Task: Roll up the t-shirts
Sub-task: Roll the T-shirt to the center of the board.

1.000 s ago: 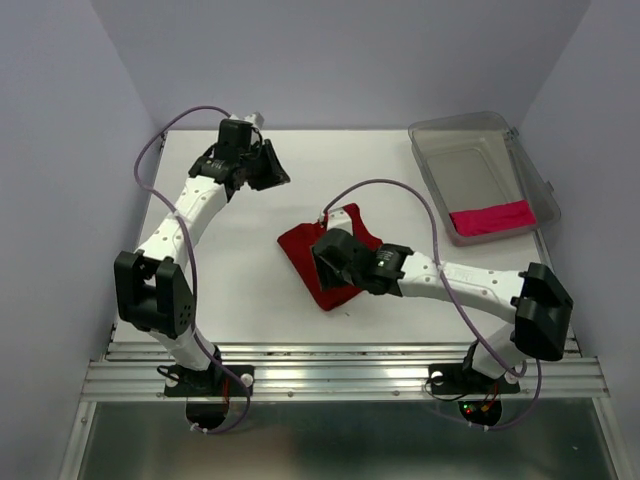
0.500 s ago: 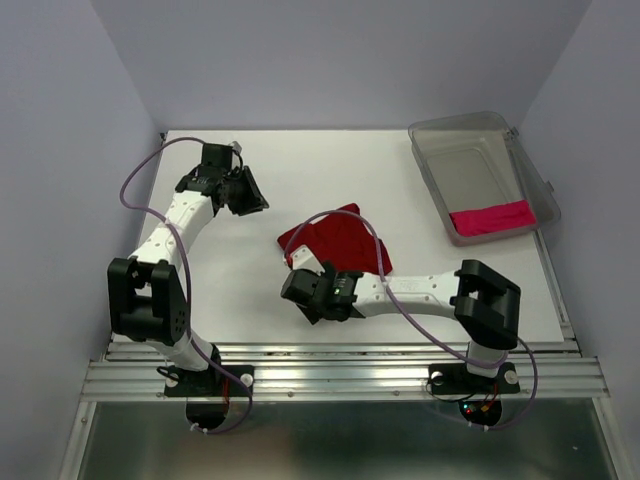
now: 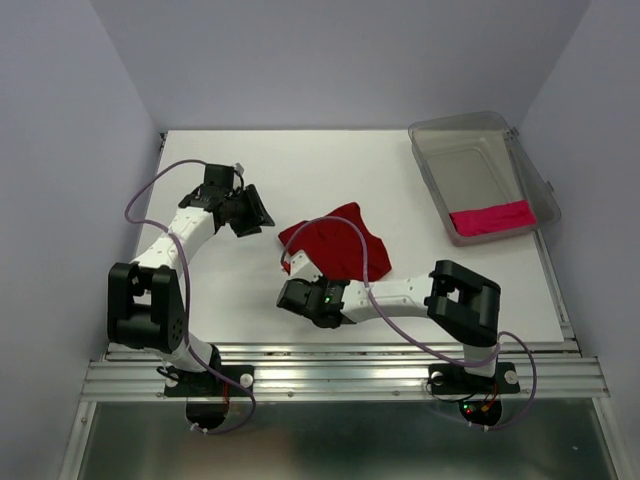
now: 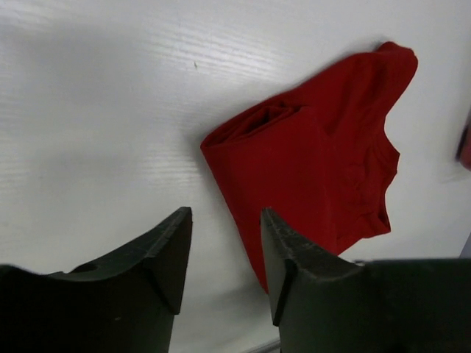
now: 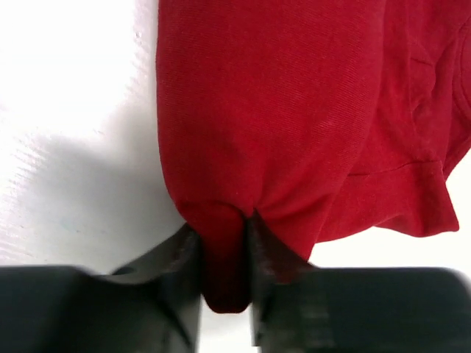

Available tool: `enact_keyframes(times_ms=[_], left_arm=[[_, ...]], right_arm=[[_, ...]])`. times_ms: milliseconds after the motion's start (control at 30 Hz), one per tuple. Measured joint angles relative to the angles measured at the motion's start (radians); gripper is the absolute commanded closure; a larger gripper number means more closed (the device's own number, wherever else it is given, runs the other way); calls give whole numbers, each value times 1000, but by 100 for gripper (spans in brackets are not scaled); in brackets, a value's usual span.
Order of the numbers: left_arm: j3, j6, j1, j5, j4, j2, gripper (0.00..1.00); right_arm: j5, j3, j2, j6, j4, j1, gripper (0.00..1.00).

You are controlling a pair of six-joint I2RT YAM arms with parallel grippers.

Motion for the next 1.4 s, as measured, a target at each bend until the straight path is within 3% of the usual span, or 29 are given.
enact_keyframes(times_ms=[100,167,233,567,867,1000,1067,1100,1167,1200,1300,1400], left_arm=[[-66,-11,0,26,32,-27,28],[-112,-18,0,47,59,-40,13],[-148,-25,-6,60,81,-44,8],[-274,-103,-94,103,239,-42,3],[-282,-146,-161,113,330,32,4],[-282,-154,-171,100,331,61,12],[-282,-159,-174,93,334,68,26],[-282,-163,-177,90,337,72,44],[-282,-162,-180,86,341,81,69],[-282,-166,-185,84,344,88,98],[-282,-177,-190,76,344,96,100],[-275,-188,-195,58,329,96,100]], right_arm=[[2,-27,-20,-5,45,0,96],[-19,-60,-48,-11,84,-3,99],[-43,-91,-76,-13,117,-12,99],[-230,-234,-218,-12,255,-70,99],[-319,-272,-261,-11,290,-98,99],[-333,-283,-283,-8,294,-105,99],[-338,-290,-293,-8,293,-107,99],[-338,-293,-295,-8,294,-107,98],[-338,-295,-298,-8,294,-107,89],[-338,-295,-298,-8,293,-107,76],[-331,-295,-297,-4,289,-107,39],[-315,-280,-298,-11,254,-107,22]])
